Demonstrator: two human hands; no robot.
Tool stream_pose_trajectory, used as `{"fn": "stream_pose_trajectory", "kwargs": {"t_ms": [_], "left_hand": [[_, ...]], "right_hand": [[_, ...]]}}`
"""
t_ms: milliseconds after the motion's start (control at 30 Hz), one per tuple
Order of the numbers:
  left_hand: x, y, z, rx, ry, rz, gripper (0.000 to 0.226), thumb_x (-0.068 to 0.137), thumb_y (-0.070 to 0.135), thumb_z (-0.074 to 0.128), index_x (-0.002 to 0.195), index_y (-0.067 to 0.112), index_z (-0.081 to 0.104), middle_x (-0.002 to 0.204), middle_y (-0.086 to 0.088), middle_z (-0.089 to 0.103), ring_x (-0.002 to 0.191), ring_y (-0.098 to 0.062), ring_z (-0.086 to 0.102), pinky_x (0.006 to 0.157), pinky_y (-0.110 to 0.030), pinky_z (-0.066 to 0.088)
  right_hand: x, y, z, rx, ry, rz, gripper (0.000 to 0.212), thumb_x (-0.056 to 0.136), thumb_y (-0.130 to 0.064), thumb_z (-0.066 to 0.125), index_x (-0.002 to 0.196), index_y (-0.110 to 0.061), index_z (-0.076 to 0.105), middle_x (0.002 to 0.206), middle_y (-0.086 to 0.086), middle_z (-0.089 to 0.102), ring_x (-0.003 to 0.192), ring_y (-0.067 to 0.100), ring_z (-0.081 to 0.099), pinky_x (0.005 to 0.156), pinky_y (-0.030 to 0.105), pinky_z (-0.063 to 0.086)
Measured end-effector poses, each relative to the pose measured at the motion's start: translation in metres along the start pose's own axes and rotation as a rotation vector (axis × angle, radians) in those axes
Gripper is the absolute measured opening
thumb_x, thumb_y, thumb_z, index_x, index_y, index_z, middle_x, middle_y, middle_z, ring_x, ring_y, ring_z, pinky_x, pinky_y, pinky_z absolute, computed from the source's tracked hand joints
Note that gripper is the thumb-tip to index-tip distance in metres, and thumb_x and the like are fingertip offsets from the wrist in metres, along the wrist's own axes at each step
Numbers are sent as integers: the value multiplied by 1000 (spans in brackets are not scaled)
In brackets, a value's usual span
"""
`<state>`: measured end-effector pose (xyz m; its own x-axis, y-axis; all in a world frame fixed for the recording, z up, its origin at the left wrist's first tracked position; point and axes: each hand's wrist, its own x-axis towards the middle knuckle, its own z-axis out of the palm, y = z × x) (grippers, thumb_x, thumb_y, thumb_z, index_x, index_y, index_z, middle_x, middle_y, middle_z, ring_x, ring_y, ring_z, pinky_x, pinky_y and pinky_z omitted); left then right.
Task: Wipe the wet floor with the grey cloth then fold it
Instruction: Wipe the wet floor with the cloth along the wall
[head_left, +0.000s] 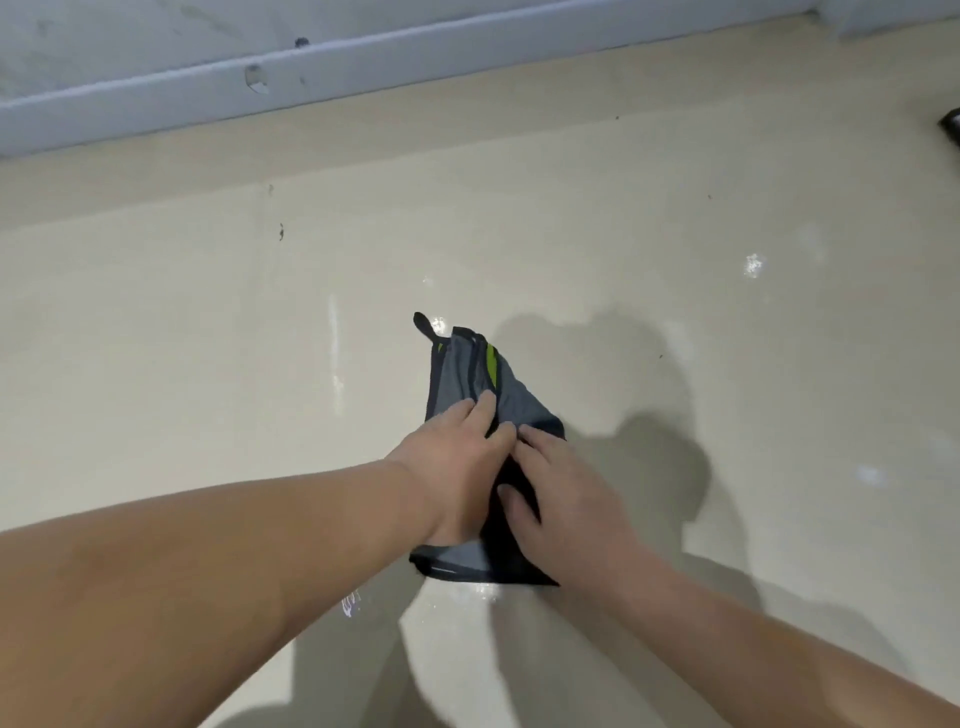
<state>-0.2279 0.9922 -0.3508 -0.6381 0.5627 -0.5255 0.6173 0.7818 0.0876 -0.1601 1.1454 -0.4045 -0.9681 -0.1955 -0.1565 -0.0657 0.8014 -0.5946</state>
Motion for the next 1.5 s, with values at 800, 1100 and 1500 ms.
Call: {"fn": "stream_pose_trajectory", "kwargs": {"t_ms": [800,1100,1500], "left_hand": [[-31,-144,125,-123,556,266,69,96,68,46,155,32,42,169,-14,15,157,-29,16,123,-54,21],[-138,-274,176,-170,437,-473,75,98,73,15,163,36,9,170,-12,-13,158,-28,-7,126,-52,4],[-190,-258,200,-40,339,130,74,97,74,28,161,41,16,171,4,-8,157,-22,-13,126,-47,-5]], "right_hand": [[46,-133,-11,-258,-411,663,38,103,-40,47,129,-12,55,117,7,63,108,29,62,89,34,50],[111,-216,92,-77,-108,473,32,98,-36,43,119,-22,62,99,-4,65,89,19,63,80,35,53],[112,-229,133,-368,-71,258,25,98,-30,43,108,-25,65,104,-1,55,102,23,56,70,34,46]]}}
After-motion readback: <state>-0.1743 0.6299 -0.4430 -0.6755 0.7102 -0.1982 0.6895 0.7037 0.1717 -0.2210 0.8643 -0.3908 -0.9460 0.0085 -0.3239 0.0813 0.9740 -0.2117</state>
